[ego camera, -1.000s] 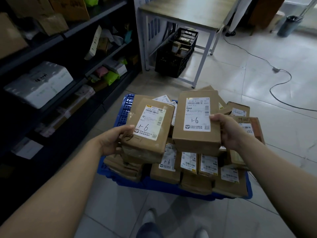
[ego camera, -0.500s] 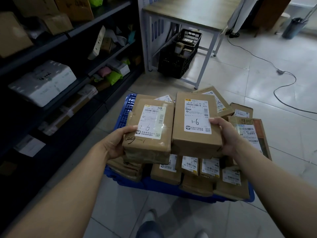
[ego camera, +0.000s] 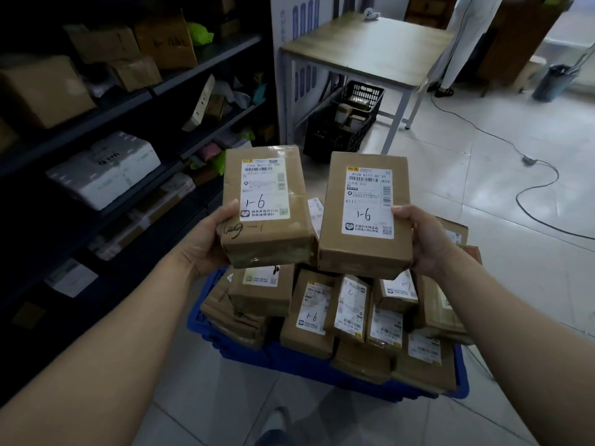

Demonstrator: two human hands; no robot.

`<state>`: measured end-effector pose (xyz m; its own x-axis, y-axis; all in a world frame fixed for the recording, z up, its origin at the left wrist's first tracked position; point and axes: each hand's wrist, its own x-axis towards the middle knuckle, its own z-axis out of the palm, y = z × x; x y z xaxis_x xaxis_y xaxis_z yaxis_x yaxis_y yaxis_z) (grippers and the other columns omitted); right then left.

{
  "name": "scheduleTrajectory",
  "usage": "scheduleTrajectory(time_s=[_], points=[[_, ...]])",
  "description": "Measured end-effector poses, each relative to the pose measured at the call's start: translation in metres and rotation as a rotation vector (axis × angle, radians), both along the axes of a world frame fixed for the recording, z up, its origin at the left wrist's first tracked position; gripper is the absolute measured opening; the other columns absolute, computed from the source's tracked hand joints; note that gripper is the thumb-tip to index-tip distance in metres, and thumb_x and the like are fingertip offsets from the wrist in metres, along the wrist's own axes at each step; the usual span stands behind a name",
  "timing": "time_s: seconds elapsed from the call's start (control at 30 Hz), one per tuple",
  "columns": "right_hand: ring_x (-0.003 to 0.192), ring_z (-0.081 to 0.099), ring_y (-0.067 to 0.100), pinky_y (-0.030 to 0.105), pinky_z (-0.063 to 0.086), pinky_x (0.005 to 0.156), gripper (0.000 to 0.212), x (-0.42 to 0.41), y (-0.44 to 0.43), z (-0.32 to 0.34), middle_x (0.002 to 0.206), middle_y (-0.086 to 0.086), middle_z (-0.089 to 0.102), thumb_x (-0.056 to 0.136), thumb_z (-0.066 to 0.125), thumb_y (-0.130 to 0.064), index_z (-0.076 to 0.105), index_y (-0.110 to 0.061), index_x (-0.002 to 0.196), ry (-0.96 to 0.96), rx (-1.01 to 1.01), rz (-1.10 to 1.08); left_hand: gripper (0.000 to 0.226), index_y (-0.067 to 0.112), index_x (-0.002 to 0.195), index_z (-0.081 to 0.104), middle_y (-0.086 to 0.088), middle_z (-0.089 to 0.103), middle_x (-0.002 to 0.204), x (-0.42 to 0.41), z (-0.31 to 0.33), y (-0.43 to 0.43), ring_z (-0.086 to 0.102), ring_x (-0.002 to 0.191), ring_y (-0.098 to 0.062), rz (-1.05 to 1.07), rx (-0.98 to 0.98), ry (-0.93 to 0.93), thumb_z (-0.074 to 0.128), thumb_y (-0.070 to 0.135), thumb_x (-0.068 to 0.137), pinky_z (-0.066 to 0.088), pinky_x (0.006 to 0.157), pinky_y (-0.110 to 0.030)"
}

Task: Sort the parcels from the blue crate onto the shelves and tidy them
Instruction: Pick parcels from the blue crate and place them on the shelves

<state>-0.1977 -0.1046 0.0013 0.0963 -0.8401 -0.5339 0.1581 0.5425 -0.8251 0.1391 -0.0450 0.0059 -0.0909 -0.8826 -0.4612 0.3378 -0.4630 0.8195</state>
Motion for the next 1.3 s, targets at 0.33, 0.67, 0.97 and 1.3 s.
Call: scheduleTrajectory(time_s=[0.33,0.67,0.97,1.3], points=[[0.111,0.065,0.033,0.042,0.059,0.08,0.073,-0.005,-0.006,0.054,0.12,0.014,0.068,0.062,0.075,-0.036,0.058,-0.014,0.13,-0.126,-0.119,0.188,0.056,0.023,0.12,0.062,-0.008,0.065,0.122,-0.02,0.053,0.056,0.064,0.105,-0.022,0.109,-0.179,-0.054,0.064,0.056,0.076,0.056,0.079,-0.036],[0.094,0.068,0.031,0.041,0.056,0.078,0.037,0.012,0.025,0.108,0.115,0.016,0.07,0.089,0.053,-0.027,0.063,-0.008,0.12,-0.195,-0.15,0.494,0.043,0.019,0.11,0.071,-0.011,0.067,0.117,-0.066,0.092,0.168,0.065,0.104,-0.023,0.455,-0.305,-0.055,0.063,0.044,0.077,0.055,0.084,-0.035],[0.088,0.07,0.029,0.036,0.058,0.067,0.044,0.108,0.096,0.151,0.118,0.016,0.068,0.09,0.05,-0.022,0.057,-0.008,0.131,-0.301,-0.226,0.762,0.041,0.013,0.12,0.062,-0.012,0.064,0.122,-0.047,0.144,0.31,0.062,0.109,-0.024,0.758,-0.381,-0.247,0.041,0.035,0.093,0.052,0.09,-0.034],[0.088,0.072,0.029,0.039,0.06,0.067,0.051,0.213,0.258,0.166,0.113,0.014,0.071,0.082,0.061,-0.026,0.057,-0.01,0.13,-0.385,-0.236,1.095,0.04,0.019,0.118,0.065,-0.009,0.065,0.122,-0.039,0.165,0.51,0.063,0.108,-0.021,1.082,-0.415,-0.316,0.038,0.037,0.095,0.054,0.08,-0.03]])
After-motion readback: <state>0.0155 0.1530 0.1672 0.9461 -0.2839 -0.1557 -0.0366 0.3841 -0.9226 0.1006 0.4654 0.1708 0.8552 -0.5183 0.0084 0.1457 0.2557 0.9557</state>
